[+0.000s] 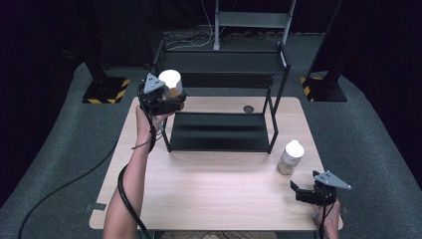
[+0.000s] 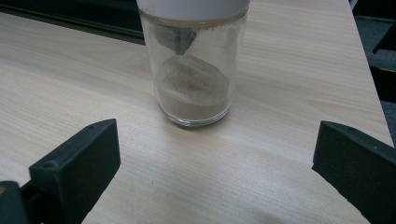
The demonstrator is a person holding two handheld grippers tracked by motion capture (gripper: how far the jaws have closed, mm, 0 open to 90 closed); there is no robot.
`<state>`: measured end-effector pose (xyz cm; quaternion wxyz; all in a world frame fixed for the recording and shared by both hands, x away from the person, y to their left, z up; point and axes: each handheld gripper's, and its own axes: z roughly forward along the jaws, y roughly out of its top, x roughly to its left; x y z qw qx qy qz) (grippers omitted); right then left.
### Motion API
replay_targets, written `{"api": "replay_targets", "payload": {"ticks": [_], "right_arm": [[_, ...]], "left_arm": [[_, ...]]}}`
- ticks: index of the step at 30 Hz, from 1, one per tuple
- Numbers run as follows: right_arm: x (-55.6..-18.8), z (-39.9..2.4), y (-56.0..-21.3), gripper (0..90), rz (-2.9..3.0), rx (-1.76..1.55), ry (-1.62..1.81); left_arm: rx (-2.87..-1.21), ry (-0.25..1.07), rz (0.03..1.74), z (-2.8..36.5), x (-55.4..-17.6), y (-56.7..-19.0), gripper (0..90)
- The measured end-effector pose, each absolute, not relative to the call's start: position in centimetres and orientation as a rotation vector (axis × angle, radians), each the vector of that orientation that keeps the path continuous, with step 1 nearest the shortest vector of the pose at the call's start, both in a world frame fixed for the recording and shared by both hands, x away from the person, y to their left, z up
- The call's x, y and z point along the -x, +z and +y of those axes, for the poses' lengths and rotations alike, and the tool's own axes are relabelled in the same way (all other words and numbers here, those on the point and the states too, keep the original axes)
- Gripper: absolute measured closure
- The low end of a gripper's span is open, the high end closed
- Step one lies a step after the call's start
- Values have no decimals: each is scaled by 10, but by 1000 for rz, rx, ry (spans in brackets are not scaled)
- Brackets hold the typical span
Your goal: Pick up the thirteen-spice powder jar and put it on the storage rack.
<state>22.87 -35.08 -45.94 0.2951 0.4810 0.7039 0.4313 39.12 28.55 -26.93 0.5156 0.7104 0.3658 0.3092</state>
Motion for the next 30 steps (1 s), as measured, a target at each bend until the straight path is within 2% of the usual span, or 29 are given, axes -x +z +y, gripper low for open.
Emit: {"api": "replay_targets", "payload": {"ticks": [30], "right_arm": [[-229, -351, -459, 0, 1876, -1280, 1151]], "left_arm": [[-1681, 721, 862, 293, -396, -243, 309]]}}
